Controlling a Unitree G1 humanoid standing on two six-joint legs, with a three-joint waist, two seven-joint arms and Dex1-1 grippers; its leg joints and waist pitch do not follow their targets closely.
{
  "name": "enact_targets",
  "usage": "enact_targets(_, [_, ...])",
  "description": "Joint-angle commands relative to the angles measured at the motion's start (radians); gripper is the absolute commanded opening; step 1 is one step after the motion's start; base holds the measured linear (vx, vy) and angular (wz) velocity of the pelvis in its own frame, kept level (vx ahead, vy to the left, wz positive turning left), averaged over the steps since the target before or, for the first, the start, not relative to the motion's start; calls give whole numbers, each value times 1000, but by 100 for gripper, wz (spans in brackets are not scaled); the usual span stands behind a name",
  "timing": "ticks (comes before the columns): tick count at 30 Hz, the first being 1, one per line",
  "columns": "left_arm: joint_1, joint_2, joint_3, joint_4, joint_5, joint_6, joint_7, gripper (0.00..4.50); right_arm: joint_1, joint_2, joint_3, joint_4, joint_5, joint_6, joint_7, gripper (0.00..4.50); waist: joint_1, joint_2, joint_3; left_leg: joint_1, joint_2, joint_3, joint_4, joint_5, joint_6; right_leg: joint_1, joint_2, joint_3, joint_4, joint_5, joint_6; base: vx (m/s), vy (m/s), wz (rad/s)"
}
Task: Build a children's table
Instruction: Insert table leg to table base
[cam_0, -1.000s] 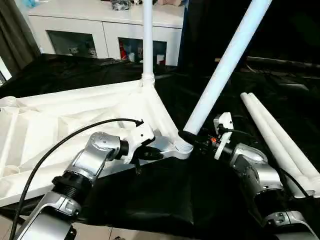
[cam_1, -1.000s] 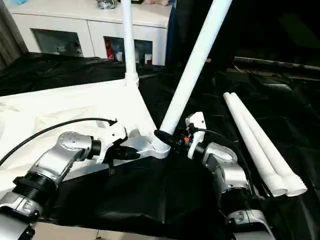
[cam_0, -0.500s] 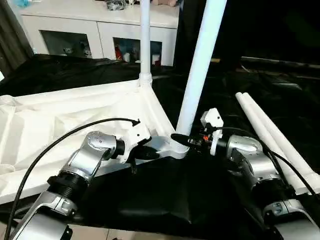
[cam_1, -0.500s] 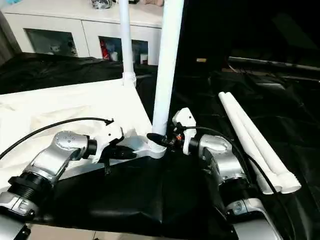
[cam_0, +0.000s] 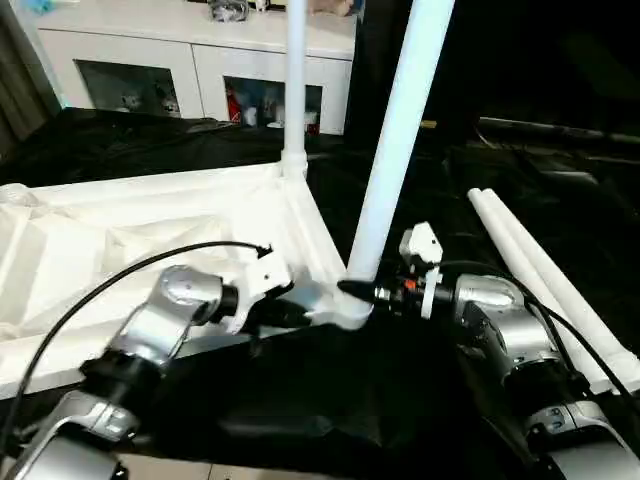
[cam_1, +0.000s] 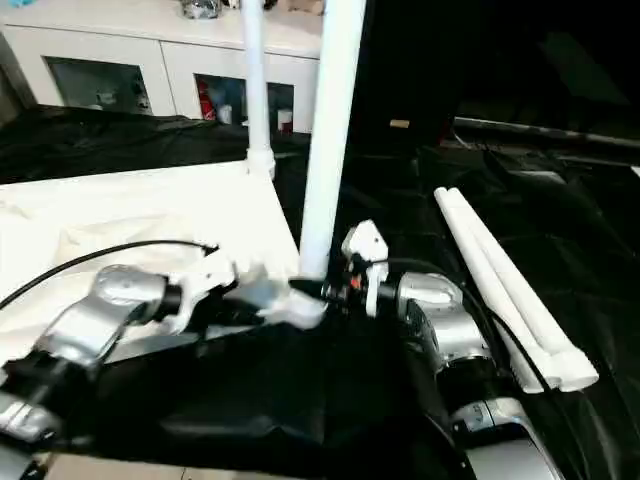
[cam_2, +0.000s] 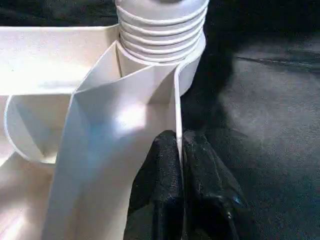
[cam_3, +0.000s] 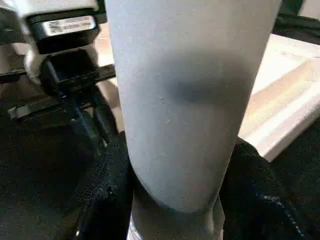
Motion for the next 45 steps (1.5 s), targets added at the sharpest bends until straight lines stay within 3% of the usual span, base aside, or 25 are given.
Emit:
enact_targets(1, [-27, -19, 5, -87, -68, -18, -68, 0, 97, -28, 92, 136, -91, 73, -18, 191, -2, 23, -34, 13, 24, -2, -71, -376, -5, 22, -35, 31, -81, -181, -224, 0, 0, 0])
enact_targets(3, [-38, -32, 14, -66, -56, -17, -34, 0, 89, -22, 84, 152, -101, 65, -43, 191, -2, 20, -34, 15, 23, -2, -71, -391, -8, 21, -37, 31, -83, -201, -222, 0, 0, 0])
enact_targets(6, [-73, -68, 45, -3, -31, -2, 64, 0, 51, 12, 44, 225, -127, 41, -193, 191, -3, 18, -27, 18, 22, -3, -73, -441, -19, 13, -40, 32, -93, -304, -202, 0, 0, 0])
enact_targets(9, [-91, -85, 60, 18, -27, 22, 117, 0, 27, 40, 8, 268, -126, 44, -296, 191, -7, 14, -25, 20, 20, -10, -74, -485, -41, 6, -46, 31, -102, -443, -161, 0, 0, 0])
enact_targets(10, [-112, -109, 77, 42, -21, 60, 181, 0, -4, 73, -27, 321, -116, 47, -412, 191, -10, 10, -23, 18, 19, -13, -75, -499, -44, 6, -47, 28, -107, -490, -141, 0, 0, 0])
enact_targets(12, [-125, -126, 87, 57, -14, 84, 225, 0, -25, 93, -46, 353, -110, 46, -485, 191, -20, 11, -21, 17, 16, -21, -76, -525, -53, 2, -50, 23, -114, -566, -111, 0, 0, 0])
enact_targets(15, [-166, -176, 119, 105, -2, 147, 344, 0, -88, 149, -98, 438, -81, 39, -669, 191, -28, 12, -21, 22, 15, -24, -74, -549, -57, -5, -51, 21, -119, -585, -107, 0, 0, 0])
enact_targets(16, [-177, -188, 125, 117, 4, 162, 378, 0, -105, 164, -108, 459, -74, 36, -715, 191, -28, 12, -23, 18, 15, -25, -75, -549, -50, 0, -49, 18, -121, -574, -101, 0, 0, 0])
enact_targets(20, [-212, -234, 134, 146, 32, 226, 489, 0, -183, 224, -134, 541, -76, 21, -900, 191, -28, 14, -26, 17, 14, -21, -76, -526, -51, -4, -45, 21, -113, -480, -128, 0, 0, 0])
enact_targets(21, [-215, -240, 134, 147, 32, 232, 498, 0, -193, 232, -137, 551, -77, 21, -913, 191, -25, 16, -29, 18, 15, -19, -75, -517, -52, -5, -46, 22, -111, -456, -135, 0, 0, 0])
enact_targets(23, [-223, -248, 134, 152, 31, 242, 512, 0, -215, 247, -142, 576, -84, 18, -948, 191, -22, 13, -32, 5, 15, -12, -75, -450, -37, 3, -41, 25, -102, -347, -148, 0, 0, 0])
enact_targets(24, [-224, -248, 132, 155, 34, 243, 519, 0, -224, 252, -141, 586, -87, 16, -951, 191, -23, 6, -32, 3, 14, -10, -75, -441, -33, 4, -40, 25, -100, -334, -151, 0, 0, 0])
enact_targets(25, [-224, -245, 128, 156, 37, 244, 522, 0, -233, 258, -139, 595, -91, 15, -956, 191, -21, 10, -31, 7, 15, -8, -73, -448, -30, 0, -41, 25, -101, -338, -151, 0, 0, 0])
enact_targets(29, [-220, -243, 128, 151, 37, 250, 526, 0, -240, 260, -146, 608, -89, 9, -965, 191, -18, 8, -33, 5, 15, -4, -72, -413, -23, 5, -38, 27, -95, -273, -161, 0, 0, 0])
enact_targets(41, [-213, -222, 125, 150, 33, 243, 523, 0, -274, 271, -154, 629, -99, -40, -902, 191, -19, 4, -33, 4, 16, -2, -72, -406, -22, 6, -40, 27, -95, -292, -161, 0, 0, 0])
enact_targets(43, [-217, -221, 125, 155, 32, 240, 524, 0, -281, 272, -163, 636, -92, -39, -899, 247, -20, 2, -32, 3, 16, -3, -72, -405, -22, 6, -40, 27, -96, -299, -158, 0, 0, 0])
enact_targets(45, [-217, -221, 124, 156, 32, 238, 524, 0, -284, 273, -169, 638, -87, -38, -899, 261, -20, 4, -31, 5, 16, -2, -72, -409, -22, 4, -40, 27, -96, -302, -158, 0, 0, 0])
